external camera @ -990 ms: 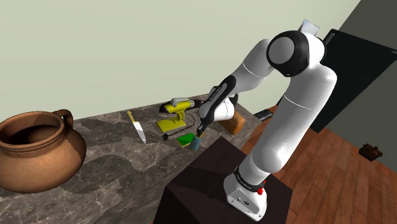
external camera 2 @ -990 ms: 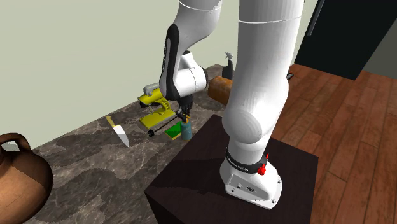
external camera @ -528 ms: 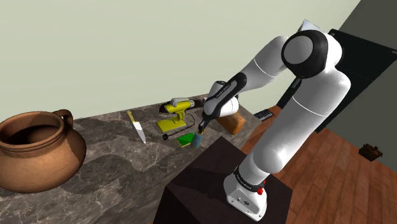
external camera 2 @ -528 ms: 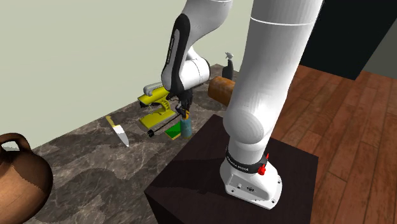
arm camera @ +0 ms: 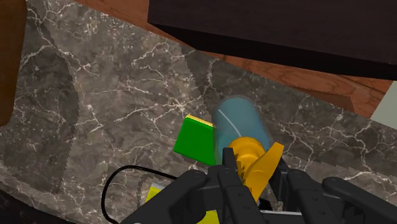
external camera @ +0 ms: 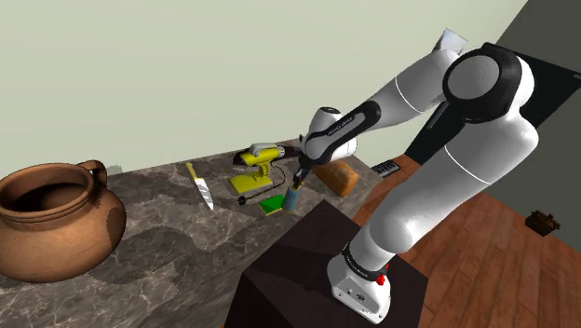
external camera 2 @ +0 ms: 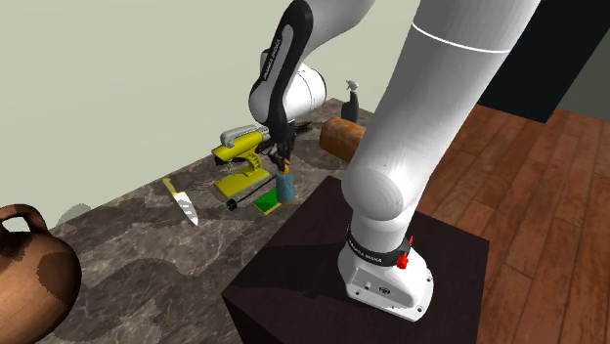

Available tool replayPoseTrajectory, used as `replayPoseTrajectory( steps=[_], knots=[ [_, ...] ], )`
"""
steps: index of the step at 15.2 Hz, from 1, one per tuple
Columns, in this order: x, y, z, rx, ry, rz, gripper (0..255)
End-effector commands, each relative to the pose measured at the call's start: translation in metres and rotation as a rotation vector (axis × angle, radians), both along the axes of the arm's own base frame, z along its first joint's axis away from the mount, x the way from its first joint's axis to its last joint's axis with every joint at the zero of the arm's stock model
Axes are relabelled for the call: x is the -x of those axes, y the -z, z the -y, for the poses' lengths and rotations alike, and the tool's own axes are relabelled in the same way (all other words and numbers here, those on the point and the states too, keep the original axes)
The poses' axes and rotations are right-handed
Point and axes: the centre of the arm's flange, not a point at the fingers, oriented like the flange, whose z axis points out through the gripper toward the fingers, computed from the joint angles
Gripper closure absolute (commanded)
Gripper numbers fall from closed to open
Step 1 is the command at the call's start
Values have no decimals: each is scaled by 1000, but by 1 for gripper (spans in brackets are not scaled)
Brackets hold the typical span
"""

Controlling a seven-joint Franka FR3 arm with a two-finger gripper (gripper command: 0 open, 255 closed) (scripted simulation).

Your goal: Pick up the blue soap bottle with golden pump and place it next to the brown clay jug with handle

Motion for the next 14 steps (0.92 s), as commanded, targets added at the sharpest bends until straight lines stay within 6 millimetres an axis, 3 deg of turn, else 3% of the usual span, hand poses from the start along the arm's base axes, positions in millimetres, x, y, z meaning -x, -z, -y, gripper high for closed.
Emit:
replayPoseTrajectory(
  steps=[1, 14],
  knots=[
    [1, -11, 1, 0, 0, -1, 255],
    [1, -79, 1, 0, 0, -1, 255]
  ],
)
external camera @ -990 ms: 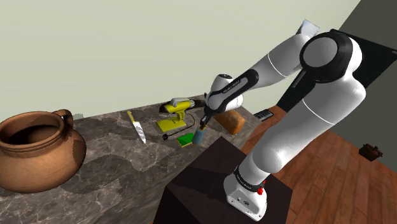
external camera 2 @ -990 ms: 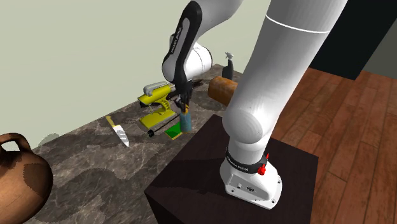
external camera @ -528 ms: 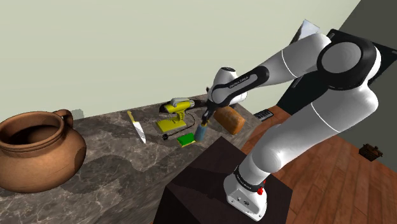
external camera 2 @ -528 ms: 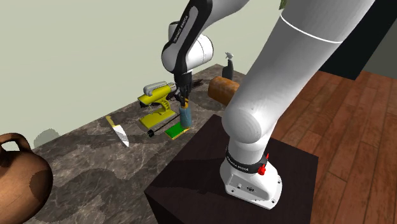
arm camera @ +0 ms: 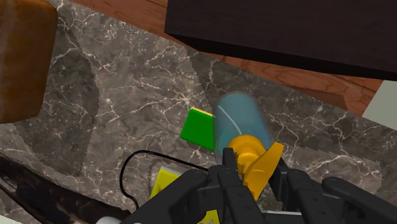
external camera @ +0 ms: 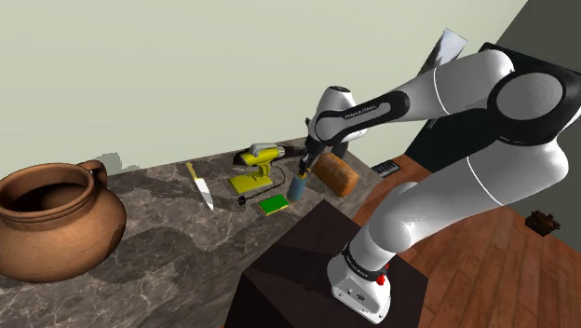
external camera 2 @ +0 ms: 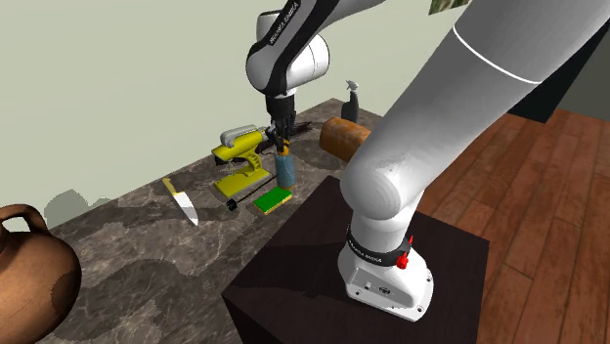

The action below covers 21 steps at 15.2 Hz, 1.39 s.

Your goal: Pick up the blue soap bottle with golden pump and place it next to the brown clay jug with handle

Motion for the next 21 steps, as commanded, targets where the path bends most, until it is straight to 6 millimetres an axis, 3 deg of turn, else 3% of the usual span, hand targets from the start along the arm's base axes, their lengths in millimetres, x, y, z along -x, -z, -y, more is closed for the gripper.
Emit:
replayPoseTrajectory(
  steps=[1, 21],
  knots=[
    [0, -11, 1, 0, 0, -1, 255],
    [0, -117, 1, 0, 0, -1, 255]
  ],
)
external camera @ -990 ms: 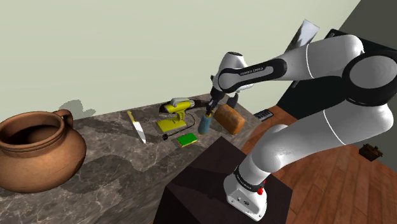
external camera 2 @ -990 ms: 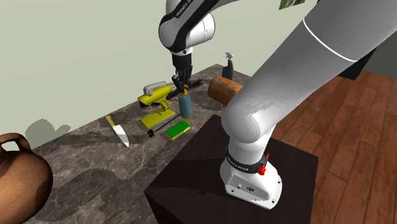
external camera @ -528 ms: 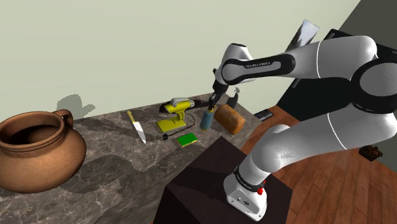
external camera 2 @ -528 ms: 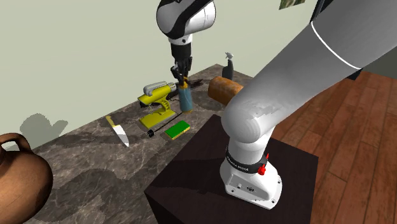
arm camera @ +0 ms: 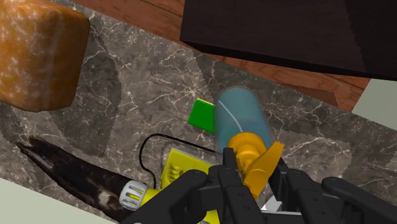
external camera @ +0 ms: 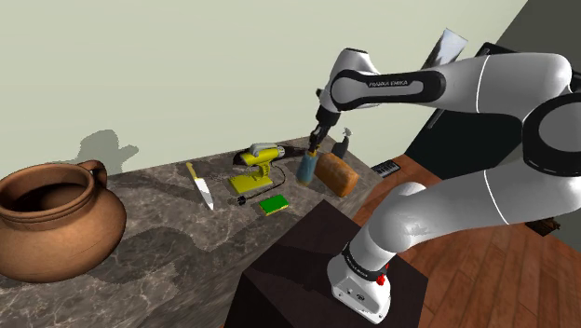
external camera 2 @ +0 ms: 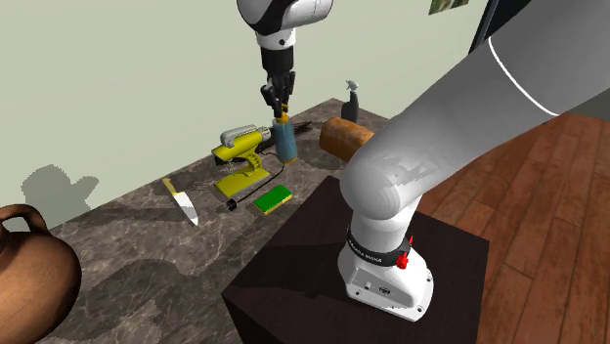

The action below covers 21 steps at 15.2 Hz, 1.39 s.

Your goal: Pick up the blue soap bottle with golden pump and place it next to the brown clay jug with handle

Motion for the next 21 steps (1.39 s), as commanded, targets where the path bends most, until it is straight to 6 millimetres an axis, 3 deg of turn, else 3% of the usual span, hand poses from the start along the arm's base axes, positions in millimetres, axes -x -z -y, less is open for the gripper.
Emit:
replayPoseTrajectory(
  steps=[1, 21],
  knots=[
    [0, -10, -1, 0, 0, 0, 255],
    [0, -113, -1, 0, 0, 0, 255]
  ],
)
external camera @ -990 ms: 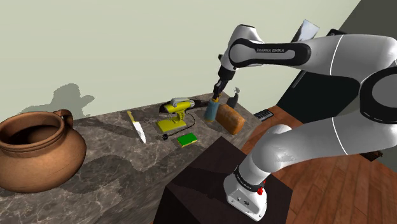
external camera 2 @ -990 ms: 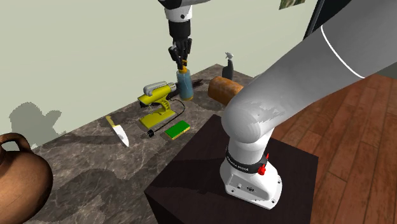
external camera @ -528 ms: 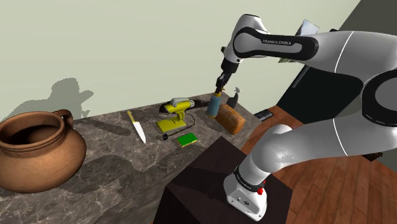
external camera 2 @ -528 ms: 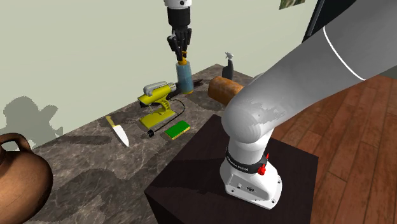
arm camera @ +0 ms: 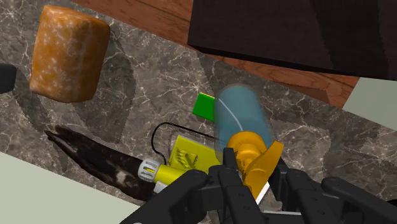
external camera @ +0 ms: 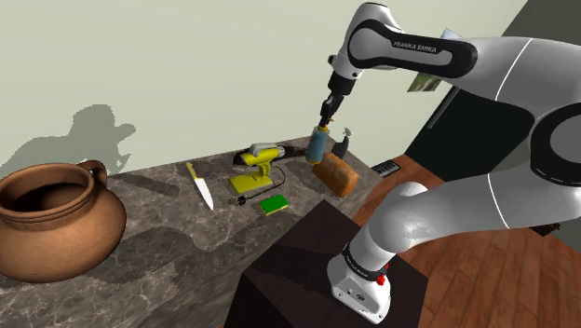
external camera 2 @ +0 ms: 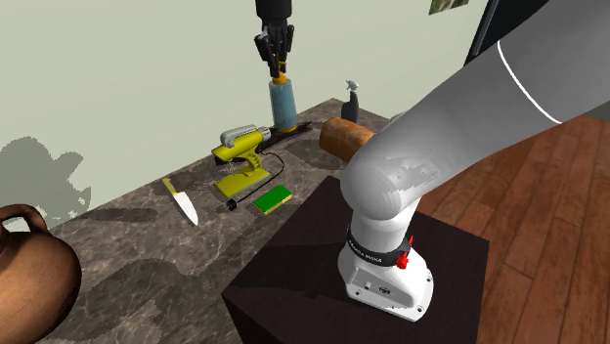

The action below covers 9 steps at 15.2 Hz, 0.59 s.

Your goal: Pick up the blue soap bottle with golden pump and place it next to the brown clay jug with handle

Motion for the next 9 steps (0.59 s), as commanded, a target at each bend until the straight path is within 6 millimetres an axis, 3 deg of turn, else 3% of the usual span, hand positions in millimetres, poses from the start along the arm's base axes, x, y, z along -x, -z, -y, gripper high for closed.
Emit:
replayPoseTrajectory(
  steps=[1, 9],
  knots=[
    [-6, -4, -11, 0, 0, 0, 255],
    [-57, -4, -104, 0, 0, 0, 255]
  ],
)
